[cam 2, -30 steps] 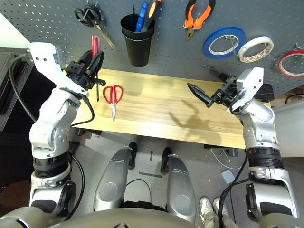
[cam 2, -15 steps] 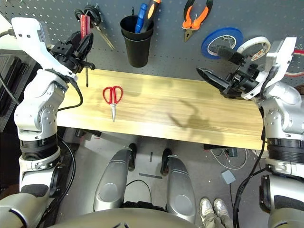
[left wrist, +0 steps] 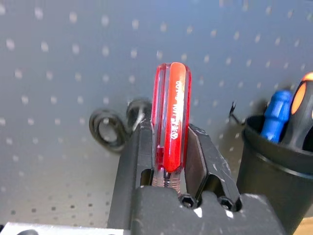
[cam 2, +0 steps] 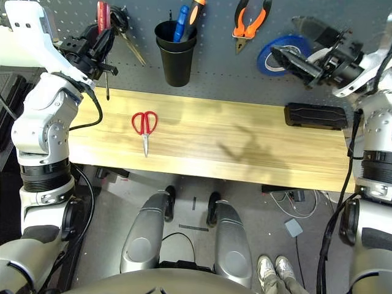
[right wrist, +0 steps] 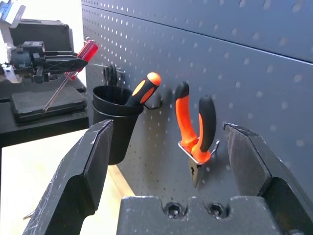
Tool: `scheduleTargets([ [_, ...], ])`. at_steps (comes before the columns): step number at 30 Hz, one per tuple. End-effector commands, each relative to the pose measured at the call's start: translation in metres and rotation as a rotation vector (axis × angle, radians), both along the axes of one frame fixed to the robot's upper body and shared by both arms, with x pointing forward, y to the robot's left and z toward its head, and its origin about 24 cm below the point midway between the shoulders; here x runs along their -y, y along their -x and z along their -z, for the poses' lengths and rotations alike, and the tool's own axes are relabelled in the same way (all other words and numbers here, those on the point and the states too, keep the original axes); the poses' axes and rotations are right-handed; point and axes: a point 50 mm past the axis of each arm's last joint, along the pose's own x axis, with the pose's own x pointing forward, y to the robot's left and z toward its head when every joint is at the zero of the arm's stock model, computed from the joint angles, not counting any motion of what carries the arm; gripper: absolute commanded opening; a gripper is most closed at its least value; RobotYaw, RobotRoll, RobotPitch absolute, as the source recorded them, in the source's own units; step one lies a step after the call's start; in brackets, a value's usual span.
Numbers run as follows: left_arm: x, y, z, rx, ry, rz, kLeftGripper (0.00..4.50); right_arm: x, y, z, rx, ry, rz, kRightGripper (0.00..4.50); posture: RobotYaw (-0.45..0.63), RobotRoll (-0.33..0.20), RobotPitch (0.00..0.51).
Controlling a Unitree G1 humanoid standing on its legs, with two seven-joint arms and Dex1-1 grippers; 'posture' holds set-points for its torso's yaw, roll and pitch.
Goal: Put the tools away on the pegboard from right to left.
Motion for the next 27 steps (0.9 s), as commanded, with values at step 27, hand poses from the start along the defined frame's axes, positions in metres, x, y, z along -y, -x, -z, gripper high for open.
scheduleTargets([
  [27, 0.025, 0.034, -0.075, 0.273, 0.315, 0.259, 0.91, 0.005, -0.009, 0.025, -0.019, 0.031, -0.001, 4.5, 0.2, 0.0, 0.23],
])
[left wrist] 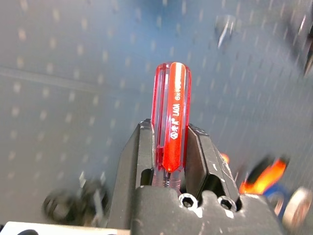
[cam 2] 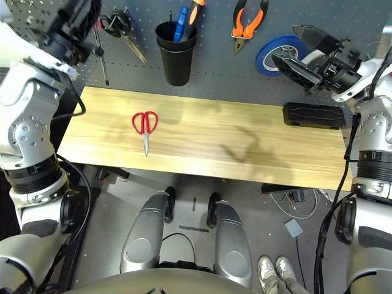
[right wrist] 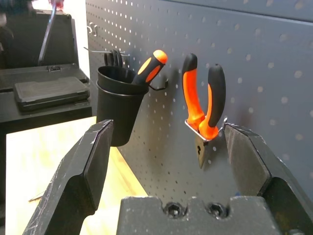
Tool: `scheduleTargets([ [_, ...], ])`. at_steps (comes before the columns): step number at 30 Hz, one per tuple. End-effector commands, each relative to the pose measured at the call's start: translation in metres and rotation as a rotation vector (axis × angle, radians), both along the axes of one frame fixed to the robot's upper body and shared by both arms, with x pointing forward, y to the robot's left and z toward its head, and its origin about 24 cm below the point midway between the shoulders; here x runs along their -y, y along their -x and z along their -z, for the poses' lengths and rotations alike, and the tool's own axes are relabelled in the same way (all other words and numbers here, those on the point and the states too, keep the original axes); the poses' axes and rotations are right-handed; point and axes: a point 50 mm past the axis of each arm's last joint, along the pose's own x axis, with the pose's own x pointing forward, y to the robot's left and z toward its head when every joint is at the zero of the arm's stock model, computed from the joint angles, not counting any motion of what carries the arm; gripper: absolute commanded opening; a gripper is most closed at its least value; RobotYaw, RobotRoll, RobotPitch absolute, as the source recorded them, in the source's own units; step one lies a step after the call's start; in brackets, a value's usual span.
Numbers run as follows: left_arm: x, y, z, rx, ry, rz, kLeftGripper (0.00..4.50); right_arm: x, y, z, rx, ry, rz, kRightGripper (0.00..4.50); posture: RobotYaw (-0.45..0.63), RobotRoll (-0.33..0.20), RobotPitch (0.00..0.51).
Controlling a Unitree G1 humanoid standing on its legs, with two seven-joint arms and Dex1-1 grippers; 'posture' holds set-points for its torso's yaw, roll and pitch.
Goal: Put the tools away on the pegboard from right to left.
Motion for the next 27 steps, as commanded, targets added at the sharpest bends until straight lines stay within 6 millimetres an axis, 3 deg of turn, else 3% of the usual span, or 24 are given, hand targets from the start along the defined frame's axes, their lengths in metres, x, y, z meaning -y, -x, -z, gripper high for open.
scheduleTargets([
  [1, 0.013, -0.002, -0.02, 0.055, 0.1, 0.033, 0.91, -0.001, -0.002, 0.0, 0.012, 0.004, -0.006, 4.5, 0.2, 0.0, 0.23],
  [10, 0.038, -0.031, -0.032, 0.044, 0.179, 0.05, 0.91, -0.005, -0.002, 0.004, 0.014, 0.001, -0.02, 4.5, 0.19, 0.0, 0.226],
  [21, 0.062, -0.052, -0.043, 0.054, 0.217, 0.115, 0.91, -0.007, 0.003, 0.011, 0.013, 0.005, -0.007, 4.5, 0.15, 0.0, 0.225],
  [27, 0.076, -0.064, -0.034, 0.022, 0.224, 0.155, 0.91, -0.01, 0.004, 0.013, 0.017, 0.004, 0.005, 4.5, 0.14, 0.0, 0.223],
])
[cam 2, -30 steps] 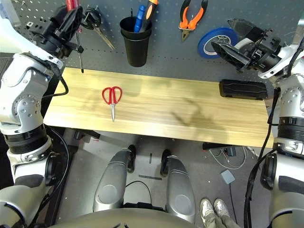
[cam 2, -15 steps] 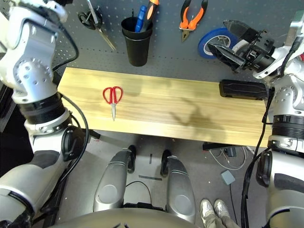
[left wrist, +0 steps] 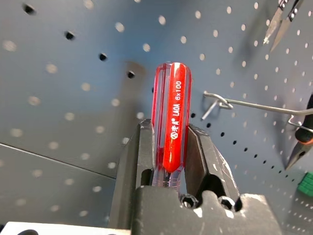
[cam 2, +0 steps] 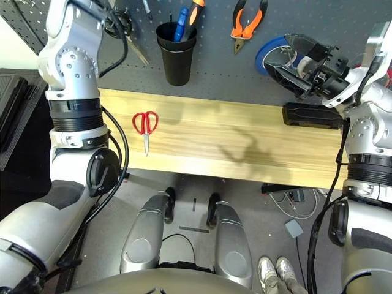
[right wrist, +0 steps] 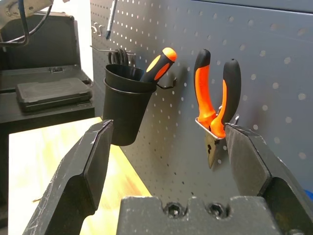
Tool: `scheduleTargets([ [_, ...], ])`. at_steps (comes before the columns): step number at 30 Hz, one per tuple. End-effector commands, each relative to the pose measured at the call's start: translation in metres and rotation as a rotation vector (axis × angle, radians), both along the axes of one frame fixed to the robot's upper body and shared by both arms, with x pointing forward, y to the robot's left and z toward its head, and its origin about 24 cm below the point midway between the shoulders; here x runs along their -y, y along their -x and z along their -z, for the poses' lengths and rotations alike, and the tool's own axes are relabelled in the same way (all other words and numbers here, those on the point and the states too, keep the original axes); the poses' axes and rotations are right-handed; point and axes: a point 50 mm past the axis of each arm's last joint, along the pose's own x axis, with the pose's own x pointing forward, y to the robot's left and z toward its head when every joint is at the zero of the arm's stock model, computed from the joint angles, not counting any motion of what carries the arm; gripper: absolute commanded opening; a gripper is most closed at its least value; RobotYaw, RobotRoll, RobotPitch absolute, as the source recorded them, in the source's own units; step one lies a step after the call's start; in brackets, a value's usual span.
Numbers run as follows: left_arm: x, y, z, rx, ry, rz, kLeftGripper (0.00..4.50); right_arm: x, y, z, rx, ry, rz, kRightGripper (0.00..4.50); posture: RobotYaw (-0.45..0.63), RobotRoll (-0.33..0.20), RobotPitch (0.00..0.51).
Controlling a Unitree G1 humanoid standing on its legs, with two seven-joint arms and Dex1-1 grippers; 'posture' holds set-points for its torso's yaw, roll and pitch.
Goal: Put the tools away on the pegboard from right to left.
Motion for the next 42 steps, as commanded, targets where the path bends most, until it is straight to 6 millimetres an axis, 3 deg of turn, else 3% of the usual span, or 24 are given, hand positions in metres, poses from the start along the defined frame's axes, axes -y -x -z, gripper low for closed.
scheduleTargets([
  [1, 0.012, -0.005, 0.002, 0.01, -0.023, 0.025, 0.91, -0.001, 0.004, 0.002, 0.011, 0.014, 0.01, 4.5, 0.14, 0.0, 0.222],
  [11, 0.018, -0.022, 0.025, -0.026, -0.042, -0.018, 0.91, -0.002, 0.005, 0.004, 0.021, 0.017, 0.033, 4.5, 0.12, 0.0, 0.219],
  [18, 0.03, -0.024, 0.056, -0.041, -0.171, -0.003, 0.91, -0.003, 0.005, 0.007, 0.024, 0.019, 0.042, 4.5, 0.12, 0.0, 0.222],
  [28, 0.026, -0.013, 0.062, -0.039, -0.219, 0.006, 4.46, -0.007, 0.004, 0.008, 0.023, 0.013, 0.029, 4.5, 0.13, 0.0, 0.225],
  [36, 0.004, 0.013, 0.043, 0.025, -0.237, -0.042, 4.46, -0.015, 0.002, 0.012, 0.014, 0.001, 0.003, 4.5, 0.15, 0.0, 0.235],
  [42, -0.018, 0.041, 0.06, -0.004, -0.332, -0.07, 4.46, -0.022, 0.002, 0.021, -0.013, 0.006, -0.032, 4.5, 0.18, 0.0, 0.25],
])
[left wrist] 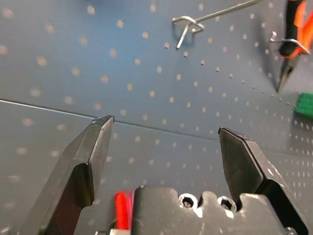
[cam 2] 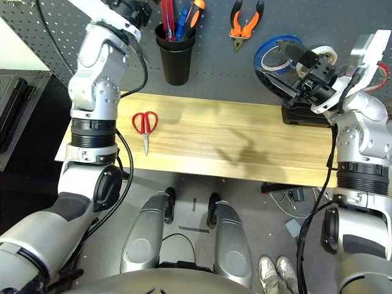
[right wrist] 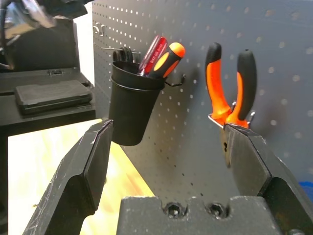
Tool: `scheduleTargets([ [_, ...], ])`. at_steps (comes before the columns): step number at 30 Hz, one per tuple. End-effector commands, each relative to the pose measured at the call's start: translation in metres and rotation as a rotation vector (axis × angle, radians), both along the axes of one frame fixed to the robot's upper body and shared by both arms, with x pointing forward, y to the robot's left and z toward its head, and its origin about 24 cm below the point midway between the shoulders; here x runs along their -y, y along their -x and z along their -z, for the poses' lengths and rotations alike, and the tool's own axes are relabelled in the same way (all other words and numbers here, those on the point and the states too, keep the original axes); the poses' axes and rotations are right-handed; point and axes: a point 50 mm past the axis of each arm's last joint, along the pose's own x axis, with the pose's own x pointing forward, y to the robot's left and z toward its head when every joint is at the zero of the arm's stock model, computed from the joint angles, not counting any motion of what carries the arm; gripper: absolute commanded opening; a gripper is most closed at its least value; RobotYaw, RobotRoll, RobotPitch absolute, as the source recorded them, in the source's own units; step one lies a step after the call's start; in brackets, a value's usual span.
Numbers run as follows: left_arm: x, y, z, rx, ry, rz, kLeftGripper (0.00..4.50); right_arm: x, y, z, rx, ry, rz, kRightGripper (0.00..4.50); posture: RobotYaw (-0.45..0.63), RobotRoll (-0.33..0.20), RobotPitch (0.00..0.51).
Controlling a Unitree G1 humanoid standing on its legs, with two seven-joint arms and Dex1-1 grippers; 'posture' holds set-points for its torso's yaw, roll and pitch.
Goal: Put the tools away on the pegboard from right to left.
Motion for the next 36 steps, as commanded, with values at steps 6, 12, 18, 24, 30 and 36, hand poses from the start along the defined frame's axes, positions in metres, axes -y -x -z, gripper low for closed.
scheduleTargets([
  [6, -0.02, 0.037, 0.059, -0.183, -0.115, -0.041, 4.46, -0.011, 0.005, 0.026, -0.061, 0.071, -0.068, 4.5, 0.22, 0.0, 0.279],
  [12, -0.035, 0.048, 0.125, -0.398, -0.154, -0.141, 4.46, -0.025, 0.01, 0.054, -0.138, 0.13, -0.118, 4.5, 0.25, 0.0, 0.304],
  [18, -0.048, 0.04, 0.157, -0.518, -0.195, -0.284, 4.46, -0.036, 0.011, 0.084, -0.214, 0.189, -0.086, 4.5, 0.27, 0.0, 0.333],
  [24, -0.056, 0.028, 0.186, -0.624, -0.247, -0.375, 4.46, -0.053, 0.008, 0.113, -0.292, 0.227, -0.028, 4.5, 0.28, 0.0, 0.352],
  [30, -0.064, 0.014, 0.216, -0.713, -0.323, -0.411, 4.46, -0.072, 0.006, 0.15, -0.42, 0.279, 0.044, 4.5, 0.28, 0.0, 0.368],
  [36, -0.077, -0.004, 0.233, -0.781, -0.361, -0.504, 4.46, -0.089, 0.008, 0.175, -0.501, 0.327, 0.077, 4.5, 0.28, 0.0, 0.388],
])
